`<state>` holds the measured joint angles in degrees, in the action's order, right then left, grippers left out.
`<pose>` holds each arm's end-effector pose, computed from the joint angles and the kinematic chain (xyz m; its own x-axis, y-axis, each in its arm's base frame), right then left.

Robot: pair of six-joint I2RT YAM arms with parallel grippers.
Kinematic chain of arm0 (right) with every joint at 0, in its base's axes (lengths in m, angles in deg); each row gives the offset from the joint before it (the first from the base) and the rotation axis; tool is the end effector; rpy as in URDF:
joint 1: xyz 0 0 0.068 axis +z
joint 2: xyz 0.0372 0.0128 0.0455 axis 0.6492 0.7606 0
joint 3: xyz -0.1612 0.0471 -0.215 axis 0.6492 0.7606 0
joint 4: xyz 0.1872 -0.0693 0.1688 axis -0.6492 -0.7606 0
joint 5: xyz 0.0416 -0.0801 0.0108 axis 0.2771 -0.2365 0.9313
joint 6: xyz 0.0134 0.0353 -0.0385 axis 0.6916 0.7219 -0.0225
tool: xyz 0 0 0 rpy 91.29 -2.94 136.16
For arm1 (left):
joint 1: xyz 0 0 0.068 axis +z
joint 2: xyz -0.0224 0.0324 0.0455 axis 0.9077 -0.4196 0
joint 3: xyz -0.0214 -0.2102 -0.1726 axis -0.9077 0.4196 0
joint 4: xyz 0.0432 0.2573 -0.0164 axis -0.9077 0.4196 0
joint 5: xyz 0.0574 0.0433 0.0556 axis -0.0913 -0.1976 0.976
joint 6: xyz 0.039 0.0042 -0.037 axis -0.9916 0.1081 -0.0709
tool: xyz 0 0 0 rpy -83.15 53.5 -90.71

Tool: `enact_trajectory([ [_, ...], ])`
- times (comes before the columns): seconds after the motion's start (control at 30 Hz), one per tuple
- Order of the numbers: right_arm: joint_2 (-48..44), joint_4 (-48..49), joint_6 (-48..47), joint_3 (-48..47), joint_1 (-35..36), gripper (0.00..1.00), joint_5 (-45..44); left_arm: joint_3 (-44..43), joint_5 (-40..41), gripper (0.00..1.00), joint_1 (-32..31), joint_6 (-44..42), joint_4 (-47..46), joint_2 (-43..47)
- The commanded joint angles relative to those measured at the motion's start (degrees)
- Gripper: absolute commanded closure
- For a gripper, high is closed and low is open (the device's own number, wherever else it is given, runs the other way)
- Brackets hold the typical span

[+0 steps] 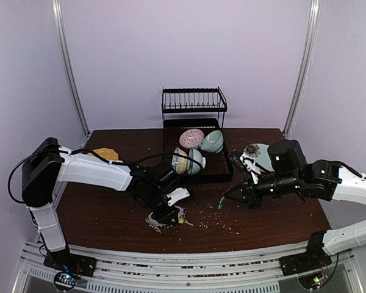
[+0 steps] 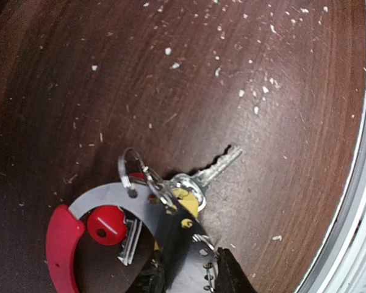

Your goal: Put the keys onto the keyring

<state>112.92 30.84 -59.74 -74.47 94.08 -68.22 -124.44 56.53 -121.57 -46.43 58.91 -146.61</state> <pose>0.1261 0.1898 0.3018 -0.4720 -0.3110 -0.8249 -0.8480 0.4160 0.3284 0.1911 -0.3034 0.1565 -0.5416 0.7602 -0.3590 0.8406 0.4838 -0.2437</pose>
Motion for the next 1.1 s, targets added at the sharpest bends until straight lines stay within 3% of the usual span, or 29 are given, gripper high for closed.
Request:
enact_trajectory([
  [0.0,-0.37,-0.22,-1.18,-0.33,-0.25,1.0,-0.52,-0.5,2.76,0.65,0.04,-2.1,-2.32,-0.55],
  [0.2,0.37,-0.13,-2.08,-0.15,-0.25,1.0,0.28,3.61,-4.34,0.46,0.04,-4.4,-12.51,8.09],
  [0.37,0.03,0.14,-3.22,0.36,-0.32,1.0,1.39,6.74,-4.56,0.5,0.04,-9.4,-17.16,15.82],
  [0.43,0.02,0.34,-4.05,0.46,-0.31,1.0,1.82,7.92,-8.59,0.5,0.0,-15.56,-17.14,18.67],
  [0.53,0.14,-0.18,-5.96,0.46,-0.32,1.0,2.08,8.94,-11.58,0.51,-1.97,-31.64,-11.85,20.67],
  [0.63,-0.35,-0.84,-7.54,0.78,-0.41,1.0,2.28,7.5,-6.9,0.6,-5.98,-41.74,-5.29,18.06],
  [0.7,-1.11,-1.23,-8.36,1.31,-0.62,1.0,2.4,5.11,-2.94,0.7,-8.23,-43.94,-0.98,14.28],
  [0.8,-2.75,-1.28,-8.91,2.47,-0.88,1.0,2.69,4.02,-0.56,0.73,-10.65,-45.93,1.52,10.28],
  [1.07,-4.65,-0.99,-9.72,4.5,-1.78,1.0,3.34,8.18,14.17,0.71,-13.14,-52.29,-9.83,8.26],
])
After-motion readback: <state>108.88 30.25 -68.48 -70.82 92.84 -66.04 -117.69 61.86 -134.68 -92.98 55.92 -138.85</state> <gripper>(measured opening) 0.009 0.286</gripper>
